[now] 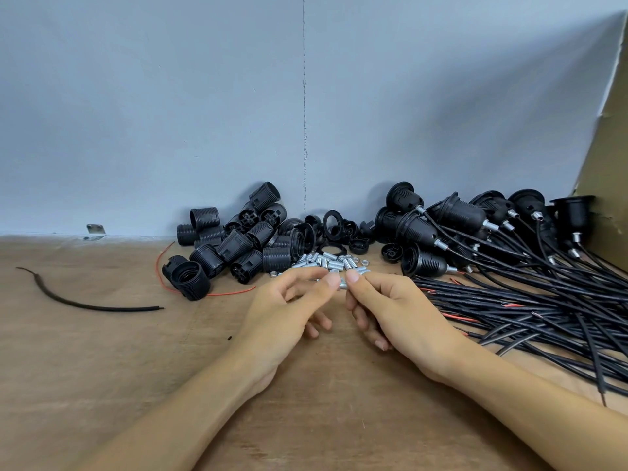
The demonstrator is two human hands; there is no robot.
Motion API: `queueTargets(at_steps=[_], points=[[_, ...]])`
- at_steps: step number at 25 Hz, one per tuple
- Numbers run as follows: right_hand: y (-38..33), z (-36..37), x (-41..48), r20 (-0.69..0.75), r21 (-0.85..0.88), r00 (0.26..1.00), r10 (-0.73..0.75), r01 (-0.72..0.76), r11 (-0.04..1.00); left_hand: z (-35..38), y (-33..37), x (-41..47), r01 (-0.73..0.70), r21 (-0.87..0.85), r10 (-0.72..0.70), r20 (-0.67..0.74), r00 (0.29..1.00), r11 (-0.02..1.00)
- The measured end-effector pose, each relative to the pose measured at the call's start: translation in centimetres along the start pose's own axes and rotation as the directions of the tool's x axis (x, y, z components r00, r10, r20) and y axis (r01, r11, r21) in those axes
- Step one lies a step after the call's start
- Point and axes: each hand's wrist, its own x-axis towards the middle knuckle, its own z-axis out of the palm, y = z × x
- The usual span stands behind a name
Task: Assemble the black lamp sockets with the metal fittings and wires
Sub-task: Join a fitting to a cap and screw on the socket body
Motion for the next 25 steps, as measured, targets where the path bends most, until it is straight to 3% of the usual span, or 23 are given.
queueTargets(at_steps=[4, 8, 13, 18, 25], points=[[0.17, -0.01, 0.11, -0.008, 0.004, 1.0, 0.006, -0.006, 1.0, 0.06, -0.53, 0.1, 0.011, 0.116, -0.014, 0.022, 1.0, 0.993], [0.24, 0.06, 0.05, 0.005, -0.036, 1.0, -0.02, 0.02, 0.999, -0.01, -0.08, 0.06, -0.004, 0.035, 0.004, 0.019, 1.0, 0.999], [0.31, 0.01, 0.13, -0.017, -0.029, 1.0, 0.004, -0.005, 1.0, 0.06, -0.66, 0.15, 0.015, 0.174, -0.02, 0.025, 0.999, 0.985], [0.33, 0.09, 0.05, -0.003, -0.078, 0.999, -0.032, 0.032, 0.996, 0.12, -0.42, 0.23, 0.0, 0.075, -0.001, 0.005, 1.0, 0.997], [0.27, 0.17, 0.11, -0.019, -0.056, 1.0, 0.006, -0.007, 0.998, 0.08, -0.75, 0.25, 0.019, 0.189, -0.02, 0.002, 1.0, 0.982]])
